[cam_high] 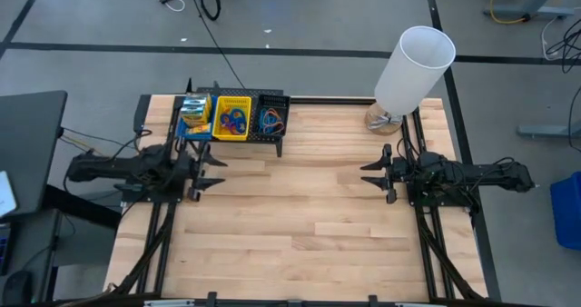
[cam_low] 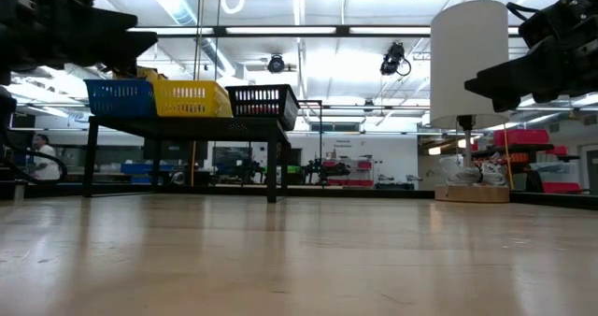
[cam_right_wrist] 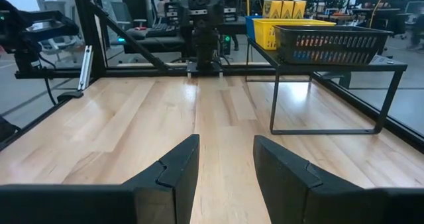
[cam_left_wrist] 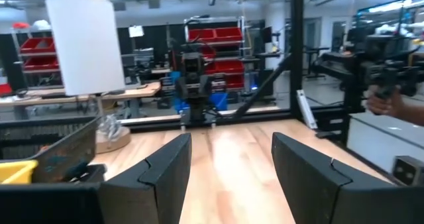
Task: Pick & Place Office Desk Supplies
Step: Return to Home Position
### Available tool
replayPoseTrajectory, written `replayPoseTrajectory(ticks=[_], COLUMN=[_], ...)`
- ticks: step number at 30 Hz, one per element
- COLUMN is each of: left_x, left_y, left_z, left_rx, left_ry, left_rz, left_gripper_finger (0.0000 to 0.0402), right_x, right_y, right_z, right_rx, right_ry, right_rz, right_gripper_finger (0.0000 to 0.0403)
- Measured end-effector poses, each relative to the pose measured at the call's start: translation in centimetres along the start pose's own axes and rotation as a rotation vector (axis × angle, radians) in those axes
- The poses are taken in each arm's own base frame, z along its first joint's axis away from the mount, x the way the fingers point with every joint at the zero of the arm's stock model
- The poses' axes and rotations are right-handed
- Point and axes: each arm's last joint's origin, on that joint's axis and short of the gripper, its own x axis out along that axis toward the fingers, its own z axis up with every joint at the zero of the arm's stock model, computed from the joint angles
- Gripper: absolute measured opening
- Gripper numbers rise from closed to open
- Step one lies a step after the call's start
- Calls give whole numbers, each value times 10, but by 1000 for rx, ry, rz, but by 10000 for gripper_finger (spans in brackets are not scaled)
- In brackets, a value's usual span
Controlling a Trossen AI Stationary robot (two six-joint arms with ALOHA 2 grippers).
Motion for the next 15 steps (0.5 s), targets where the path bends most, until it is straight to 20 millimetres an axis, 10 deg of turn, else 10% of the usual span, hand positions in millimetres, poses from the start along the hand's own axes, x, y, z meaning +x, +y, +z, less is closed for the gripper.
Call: replayPoseTrajectory(ticks=[15], left_x=[-3], left_y=[-10], left_z=[0], left_rx=[-97], left_ry=[-3], left_rz=[-132], left_gripper_finger=[217], right_x=[0], right_y=[0], right_z=[0], right_rx=[11], right_ry=[0], right_rz=[1], right_gripper_finger=[153])
